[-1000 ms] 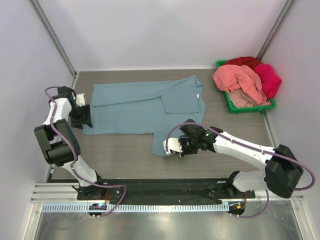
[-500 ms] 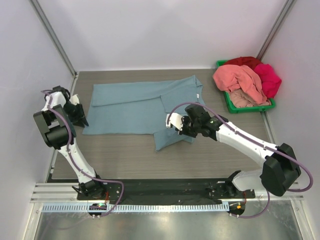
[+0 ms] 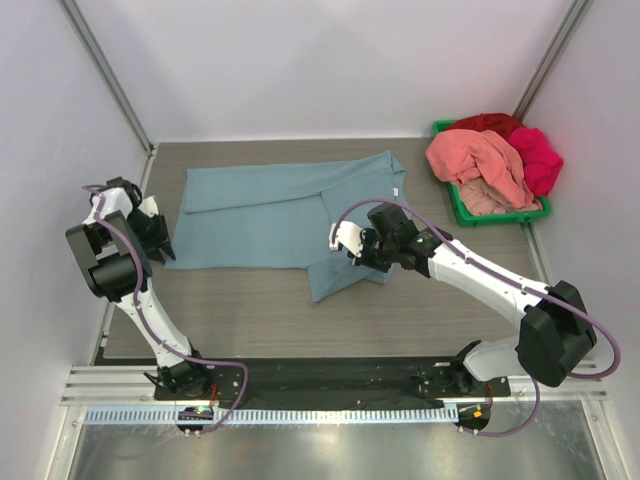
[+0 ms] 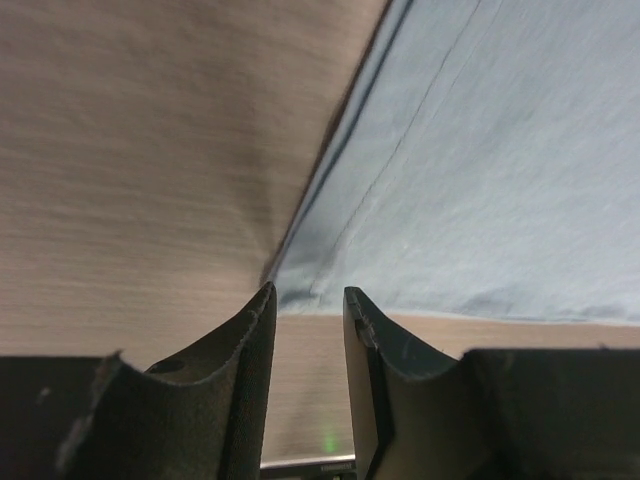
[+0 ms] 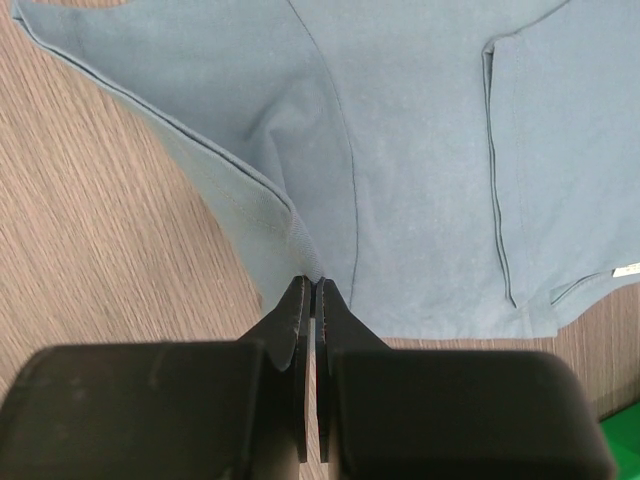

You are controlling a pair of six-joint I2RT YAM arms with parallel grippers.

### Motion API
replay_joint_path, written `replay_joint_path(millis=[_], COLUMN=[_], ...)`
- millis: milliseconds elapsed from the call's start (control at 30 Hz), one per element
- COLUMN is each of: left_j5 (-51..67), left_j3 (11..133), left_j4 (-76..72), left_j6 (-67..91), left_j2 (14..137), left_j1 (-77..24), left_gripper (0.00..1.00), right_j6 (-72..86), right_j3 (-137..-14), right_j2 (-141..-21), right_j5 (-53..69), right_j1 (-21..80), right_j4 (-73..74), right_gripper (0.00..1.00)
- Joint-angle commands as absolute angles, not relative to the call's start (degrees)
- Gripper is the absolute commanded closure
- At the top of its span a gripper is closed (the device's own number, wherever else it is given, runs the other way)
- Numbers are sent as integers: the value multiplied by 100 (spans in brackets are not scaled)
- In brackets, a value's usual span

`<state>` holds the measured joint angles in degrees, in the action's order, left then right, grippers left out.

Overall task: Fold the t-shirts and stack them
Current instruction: Fold the tshirt

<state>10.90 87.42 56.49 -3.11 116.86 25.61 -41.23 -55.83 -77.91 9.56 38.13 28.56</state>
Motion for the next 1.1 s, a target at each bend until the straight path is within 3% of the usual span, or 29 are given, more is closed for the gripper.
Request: replay_joint_path(millis=[0,833,867,967,1000,1067], left_j5=[958,695,694,764,791,835], left_j3=[8412,8393,8411,8385,8367,8341], left_j4=[5590,5379,5388,5431,5449,5458], left_j6=[-352,-334,-334,-351,-360,-369], left_j2=[11224,11452,11461,11461,11444,11408], left_j1=[2601,2602,2610,2602,2602,2602], left_gripper=[66,62,64,83,94,100], right_j6=[-4052,-4052,-4043,-4034,-4025,-3964], right_j3=[-5818,-5695,-5687,-5678,-5678,-5713], right_j2=[-7840,-7796,-7796,-7778,-7787,-7787], right_j5=[1037,1081,1081,1055,1046,1020], right_j1=[3771,3665,3665,3656,3639,3604], right_j4=[2654,2610,2602,2593,2593,2584], right_gripper=[99,99,99,99,99,99])
